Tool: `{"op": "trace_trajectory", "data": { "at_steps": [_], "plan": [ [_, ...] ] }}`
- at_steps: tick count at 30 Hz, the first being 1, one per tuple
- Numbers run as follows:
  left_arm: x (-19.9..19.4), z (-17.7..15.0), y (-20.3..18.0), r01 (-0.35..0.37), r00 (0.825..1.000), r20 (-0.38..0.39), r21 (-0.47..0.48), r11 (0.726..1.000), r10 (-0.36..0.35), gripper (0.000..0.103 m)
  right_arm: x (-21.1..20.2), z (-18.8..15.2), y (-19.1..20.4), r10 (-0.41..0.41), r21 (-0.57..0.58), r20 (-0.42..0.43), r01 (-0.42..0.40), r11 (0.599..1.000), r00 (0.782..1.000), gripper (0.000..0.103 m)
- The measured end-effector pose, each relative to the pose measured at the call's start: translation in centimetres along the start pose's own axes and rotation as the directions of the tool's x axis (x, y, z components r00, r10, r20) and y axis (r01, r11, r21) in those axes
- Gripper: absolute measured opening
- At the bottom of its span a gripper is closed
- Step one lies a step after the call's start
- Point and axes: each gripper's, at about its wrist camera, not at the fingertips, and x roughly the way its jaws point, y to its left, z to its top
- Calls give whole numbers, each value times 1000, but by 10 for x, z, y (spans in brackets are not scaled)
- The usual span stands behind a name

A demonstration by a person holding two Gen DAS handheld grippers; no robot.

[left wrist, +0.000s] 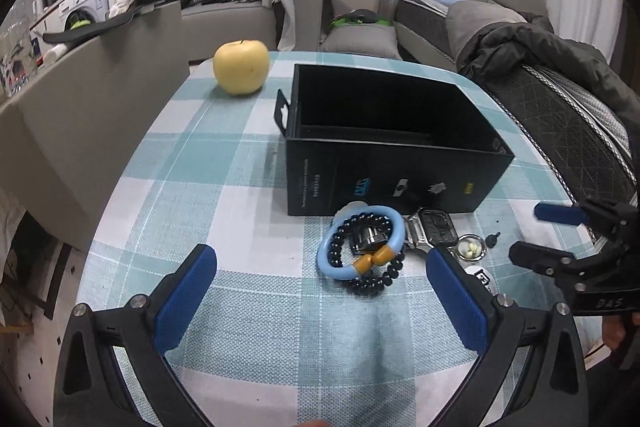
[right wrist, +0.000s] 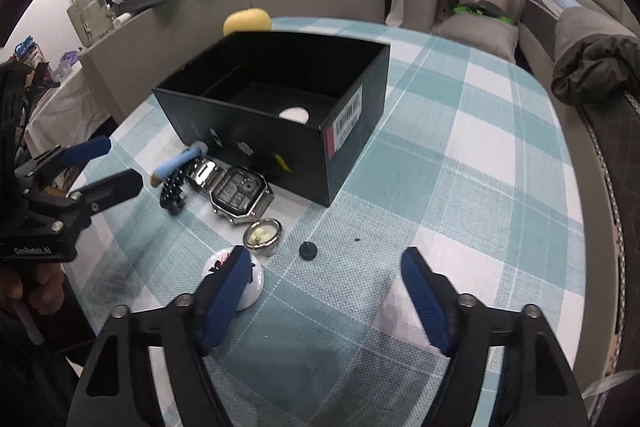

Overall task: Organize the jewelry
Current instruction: 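Grasp the light-blue bangle with the left gripper and lift it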

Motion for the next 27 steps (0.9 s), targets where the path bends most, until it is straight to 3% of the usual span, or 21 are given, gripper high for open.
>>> {"op": "trace_trajectory", "data": {
  "at_steps": [6, 10, 15, 17, 20, 23, 27],
  "plan": [
    [3, 0, 0, 35, 999, -38, -14, 999, -36, 102, 15, 3, 4, 1, -55, -53, -4, 998, 999, 36],
    [3, 1, 2, 50, 998, -42, -11, 999, -50, 102, 21, 4, 8, -10, -87, -77, 4, 996, 997, 26],
    [10, 2, 5, 74, 994, -78, -18, 997, -75, 102, 23, 4, 11, -21, -111, -77, 13, 994, 997, 25],
    [10, 2, 7, 88, 993, -81, -31, 996, -91, 101, 23, 4, 13, -19, -117, -72, 11, 993, 997, 11],
    [11, 4, 9, 92, 993, -74, -37, 995, -94, 101, 20, 5, 14, -1, -105, -70, -6, 994, 998, 9],
    [11, 5, 9, 100, 992, -72, -47, 994, -104, 101, 3, 9, 14, 39, -78, -15, -40, 996, 999, 9],
    [20, 8, 10, 168, 978, -110, -81, 982, -177, 101, -14, 14, 17, 77, -70, 33, -75, 995, 996, 9]
  ]
}}
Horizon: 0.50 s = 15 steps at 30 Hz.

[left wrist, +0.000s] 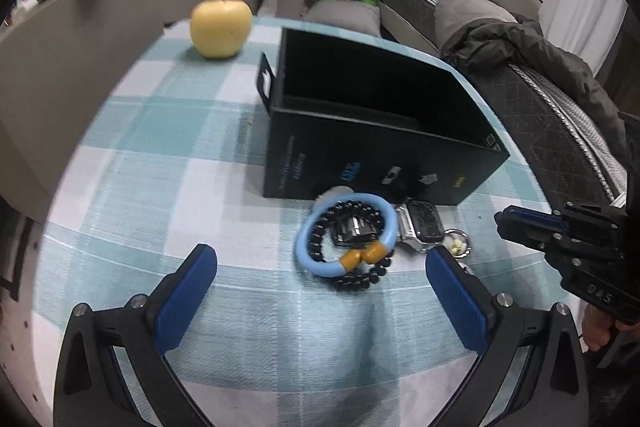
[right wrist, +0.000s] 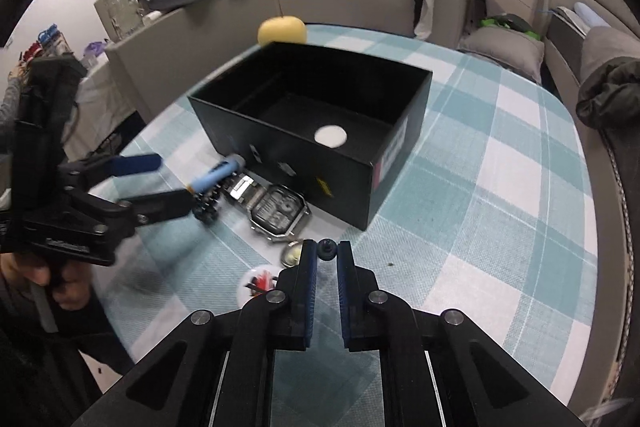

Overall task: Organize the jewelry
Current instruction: 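Grasp the light-blue bangle with the left gripper and lift it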

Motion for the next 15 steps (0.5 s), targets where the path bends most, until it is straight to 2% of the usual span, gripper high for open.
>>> {"op": "trace_trajectory", "data": {
  "at_steps": [4, 6, 8, 13, 15],
  "plan": [
    [8, 4, 6, 68, 997, -31, -69, 995, -71, 98, -6, 2, 4, 19, -6, 17, -19, 1000, 1000, 9],
    [9, 6, 9, 77, 996, -34, -103, 992, -80, 86, -8, 3, 5, 34, 0, 18, -34, 999, 999, 9],
    [12, 8, 11, 101, 993, -47, -132, 986, -108, 82, -11, 2, 7, 43, 1, 20, -43, 999, 999, 9],
    [11, 8, 8, 107, 993, -39, -140, 984, -114, 74, -16, 3, 8, 66, -2, 39, -66, 998, 997, 9],
    [11, 8, 7, 126, 990, -44, -144, 981, -134, 56, -16, 4, 8, 70, -1, 42, -70, 998, 997, 9]
  ]
}}
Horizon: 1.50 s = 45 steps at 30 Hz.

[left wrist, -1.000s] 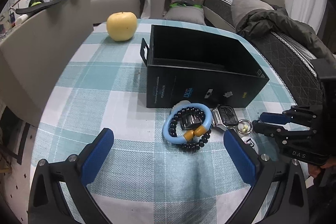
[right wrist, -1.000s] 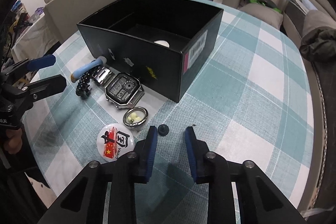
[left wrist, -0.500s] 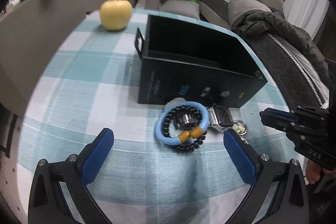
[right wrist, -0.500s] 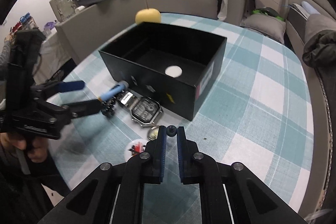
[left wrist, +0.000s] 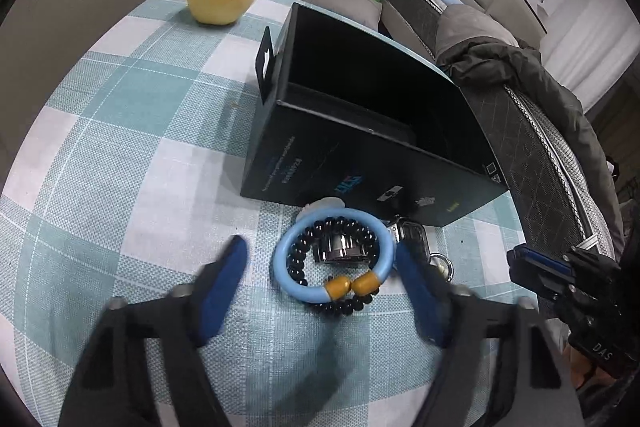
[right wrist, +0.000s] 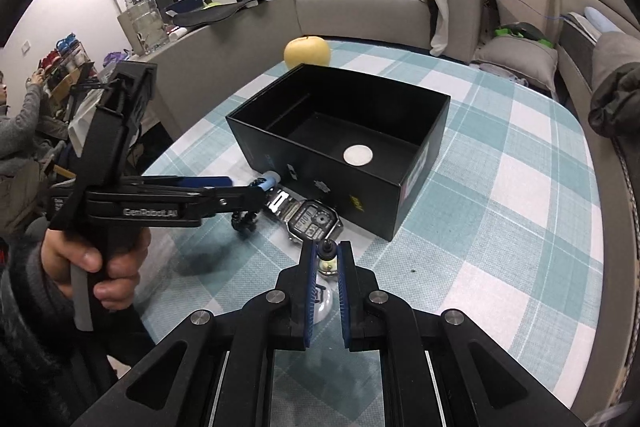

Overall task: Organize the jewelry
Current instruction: 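Grasp the light-blue bangle with the left gripper and lift it, then lower the blue bangle into the black box and open the left gripper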

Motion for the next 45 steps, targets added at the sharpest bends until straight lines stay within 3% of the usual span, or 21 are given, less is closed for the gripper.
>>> {"op": "trace_trajectory", "data": {
  "at_steps": [8, 13, 20, 28, 32, 34, 38, 43, 45],
  "plan": [
    [-9, -5, -2, -50, 998, 40, 45, 998, 48, 56, -3, 2, 4, -5, -15, 21, 5, 1000, 1000, 9],
    [-26, -8, -11, -106, 988, 128, 118, 987, 90, 56, -4, 4, 5, -9, -13, 39, 9, 1000, 999, 9],
    [-52, -10, -23, -121, 974, 212, 195, 973, 79, 56, -17, 13, 2, -6, 26, 145, 2, 1000, 989, 9],
    [-74, 31, -46, -239, 920, 373, 297, 924, 118, 56, -28, 39, -5, -22, 62, 268, 6, 998, 963, 9],
    [-51, 56, -48, -251, 924, 365, 350, 902, 116, 56, -20, 51, -14, -23, 88, 281, -2, 996, 959, 9],
    [-43, 59, -46, -271, 918, 374, 351, 896, 131, 56, -15, 53, -18, -28, 102, 270, 0, 995, 962, 9],
    [-33, 58, -29, -237, 925, 360, 303, 923, 119, 56, -6, 49, -25, -49, 116, 242, 21, 993, 969, 9],
    [-31, 58, -32, -264, 918, 372, 307, 914, 140, 56, 2, 52, -30, -62, 138, 222, 31, 990, 973, 9],
    [-30, 60, -32, -248, 923, 360, 298, 922, 132, 56, 7, 54, -31, -61, 142, 214, 31, 989, 975, 9]
  ]
}}
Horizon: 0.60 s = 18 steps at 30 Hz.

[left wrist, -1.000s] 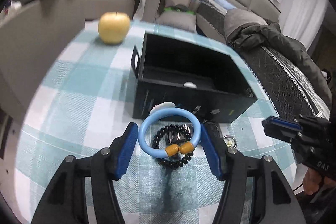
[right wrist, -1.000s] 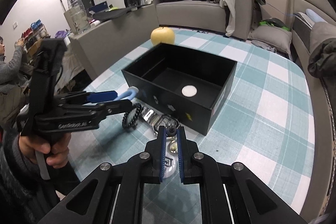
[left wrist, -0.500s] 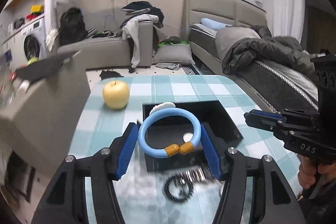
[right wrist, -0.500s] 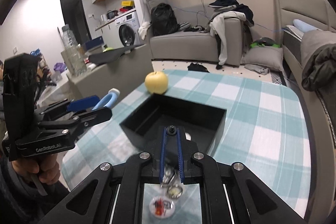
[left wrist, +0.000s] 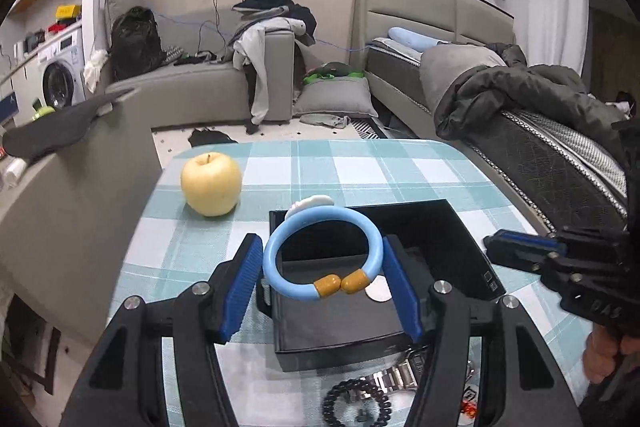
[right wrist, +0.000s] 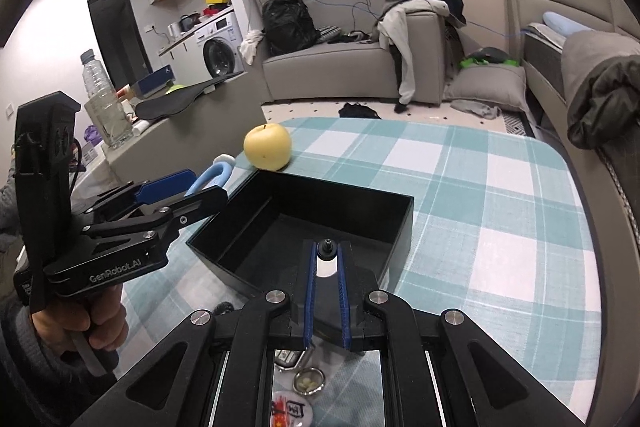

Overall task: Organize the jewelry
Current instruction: 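Lower the blue bangle into the black box and open the left gripper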

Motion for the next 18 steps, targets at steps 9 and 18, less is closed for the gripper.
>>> {"op": "trace_trajectory", "data": {
  "at_steps": [9, 18],
  "plan": [
    [13, -5, -1, -24, 999, -38, 12, 1000, 24, 56, 31, -2, 0, 0, 13, -74, 1, 1000, 997, 9],
    [18, -7, 1, -26, 998, -60, -3, 1000, 25, 56, 44, 0, 5, 7, -1, -99, -7, 1000, 995, 9]
  ]
}}
